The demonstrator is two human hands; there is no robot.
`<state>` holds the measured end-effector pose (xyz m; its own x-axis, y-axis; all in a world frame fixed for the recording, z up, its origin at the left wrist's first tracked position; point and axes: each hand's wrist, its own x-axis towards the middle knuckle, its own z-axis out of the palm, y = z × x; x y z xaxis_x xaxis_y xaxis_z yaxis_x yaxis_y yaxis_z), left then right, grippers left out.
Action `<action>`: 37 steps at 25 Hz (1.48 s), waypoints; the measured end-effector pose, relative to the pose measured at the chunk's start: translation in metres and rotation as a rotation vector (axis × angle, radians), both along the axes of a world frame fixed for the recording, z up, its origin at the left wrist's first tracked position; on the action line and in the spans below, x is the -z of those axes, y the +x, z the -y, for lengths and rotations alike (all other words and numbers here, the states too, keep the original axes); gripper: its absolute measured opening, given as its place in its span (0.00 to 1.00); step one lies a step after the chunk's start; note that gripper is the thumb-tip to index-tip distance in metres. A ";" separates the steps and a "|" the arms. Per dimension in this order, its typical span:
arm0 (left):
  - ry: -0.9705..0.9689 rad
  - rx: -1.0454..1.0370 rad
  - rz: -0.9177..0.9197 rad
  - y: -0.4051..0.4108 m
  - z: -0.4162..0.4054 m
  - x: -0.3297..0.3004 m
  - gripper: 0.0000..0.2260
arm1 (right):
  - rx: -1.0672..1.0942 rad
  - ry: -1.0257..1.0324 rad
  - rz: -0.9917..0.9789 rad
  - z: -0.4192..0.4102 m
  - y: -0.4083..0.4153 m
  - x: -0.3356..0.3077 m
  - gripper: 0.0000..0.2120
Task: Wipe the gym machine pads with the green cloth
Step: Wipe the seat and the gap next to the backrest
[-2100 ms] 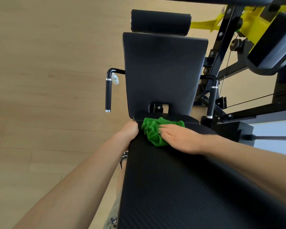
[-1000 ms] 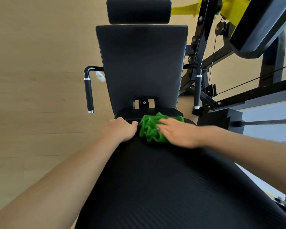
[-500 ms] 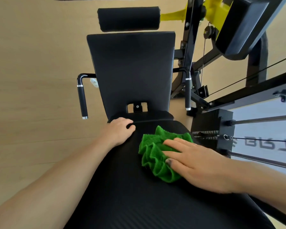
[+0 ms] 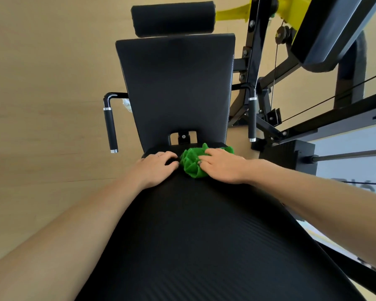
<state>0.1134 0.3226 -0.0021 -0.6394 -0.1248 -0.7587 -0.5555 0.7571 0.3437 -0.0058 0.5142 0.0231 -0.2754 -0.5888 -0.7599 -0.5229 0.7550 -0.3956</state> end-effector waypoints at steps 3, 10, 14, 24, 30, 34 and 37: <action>0.017 -0.033 0.010 0.000 -0.001 -0.004 0.21 | -0.060 -0.201 -0.012 -0.068 0.024 -0.075 0.29; 0.015 -0.022 -0.014 0.001 0.002 0.010 0.20 | -0.071 0.055 -0.011 -0.045 0.000 -0.038 0.31; 0.004 0.000 -0.006 0.001 0.003 0.008 0.22 | 0.046 0.250 0.000 -0.003 -0.023 0.021 0.30; 0.057 -0.044 0.033 0.000 0.001 0.000 0.21 | 0.032 0.031 -0.013 -0.093 0.031 -0.104 0.34; 0.040 -0.073 0.025 0.001 0.002 0.004 0.20 | 0.312 0.203 0.187 -0.059 -0.013 -0.034 0.25; 0.027 -0.070 0.032 0.002 0.001 0.003 0.20 | 0.423 0.193 0.169 -0.027 -0.041 0.014 0.23; 0.022 -0.064 0.039 0.001 0.004 0.004 0.20 | 0.437 0.167 0.151 -0.014 -0.044 0.026 0.21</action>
<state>0.1139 0.3190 -0.0061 -0.6005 -0.1473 -0.7860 -0.6160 0.7120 0.3371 -0.0503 0.5286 -0.0029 -0.3493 -0.3094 -0.8844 -0.0893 0.9506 -0.2973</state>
